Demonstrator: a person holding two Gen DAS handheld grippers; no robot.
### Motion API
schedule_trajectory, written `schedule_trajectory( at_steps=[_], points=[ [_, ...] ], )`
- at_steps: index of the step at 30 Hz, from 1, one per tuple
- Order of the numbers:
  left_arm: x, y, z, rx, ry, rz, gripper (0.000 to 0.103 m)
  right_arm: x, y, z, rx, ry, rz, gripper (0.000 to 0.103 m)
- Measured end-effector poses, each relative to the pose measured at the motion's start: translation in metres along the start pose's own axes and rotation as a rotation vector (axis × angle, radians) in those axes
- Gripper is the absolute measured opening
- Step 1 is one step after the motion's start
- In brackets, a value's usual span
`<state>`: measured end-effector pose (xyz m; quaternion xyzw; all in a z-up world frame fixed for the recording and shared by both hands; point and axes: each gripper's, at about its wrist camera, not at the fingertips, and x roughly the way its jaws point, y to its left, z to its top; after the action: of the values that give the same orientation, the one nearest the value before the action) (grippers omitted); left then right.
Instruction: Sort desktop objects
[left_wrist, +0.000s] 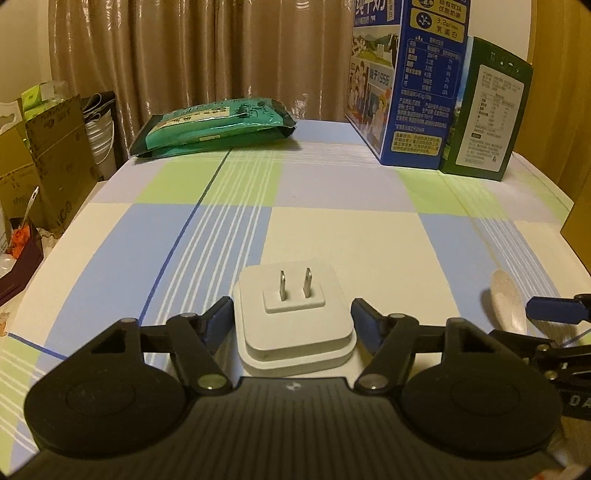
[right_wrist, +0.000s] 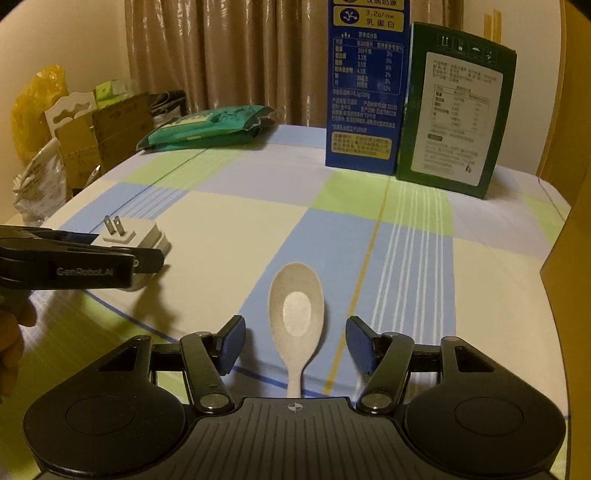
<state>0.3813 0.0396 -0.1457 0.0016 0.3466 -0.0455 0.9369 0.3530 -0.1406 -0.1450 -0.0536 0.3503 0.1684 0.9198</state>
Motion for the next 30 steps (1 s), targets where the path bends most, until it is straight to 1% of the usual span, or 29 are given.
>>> schedule_trajectory(
  at_steps=[2,4,6,8,11,14,18,22,23,24,27,30],
  points=[
    [-0.001,0.000,0.000,-0.004,0.000,-0.008,0.064,0.001,0.001,0.001,-0.012,-0.005,-0.004,0.057],
    [-0.002,0.000,-0.001,-0.001,0.000,-0.011,0.064,0.002,0.003,0.002,-0.022,-0.012,-0.003,0.052],
    [-0.002,-0.002,-0.002,0.008,-0.001,-0.014,0.064,0.003,0.005,0.003,-0.042,-0.021,0.001,0.038],
    [-0.003,-0.006,-0.002,0.017,0.001,-0.022,0.064,0.003,0.007,0.004,-0.048,-0.020,0.001,0.029],
    [-0.005,-0.012,-0.002,0.036,0.009,-0.039,0.063,0.001,0.007,0.004,-0.042,-0.004,-0.025,0.028],
    [-0.009,-0.017,-0.005,0.058,0.014,-0.045,0.063,-0.009,0.005,0.005,-0.021,0.001,-0.031,0.028],
    [-0.021,-0.022,-0.010,0.081,0.024,-0.059,0.063,-0.034,0.003,0.004,0.038,0.015,-0.023,0.028],
    [-0.042,-0.032,-0.018,0.125,0.029,-0.090,0.063,-0.068,0.005,-0.002,0.093,0.024,-0.017,0.027],
    [-0.050,-0.035,-0.021,0.133,0.029,-0.098,0.063,-0.075,0.005,-0.005,0.106,0.026,-0.016,0.018],
    [-0.057,-0.038,-0.023,0.141,0.029,-0.103,0.063,-0.083,0.006,-0.008,0.124,0.034,-0.010,0.000],
    [-0.082,-0.045,-0.034,0.162,0.036,-0.123,0.063,-0.101,0.006,-0.024,0.185,0.081,0.003,0.000],
    [-0.107,-0.051,-0.047,0.169,0.051,-0.151,0.063,-0.113,0.010,-0.039,0.215,0.113,0.001,0.000]
  ],
)
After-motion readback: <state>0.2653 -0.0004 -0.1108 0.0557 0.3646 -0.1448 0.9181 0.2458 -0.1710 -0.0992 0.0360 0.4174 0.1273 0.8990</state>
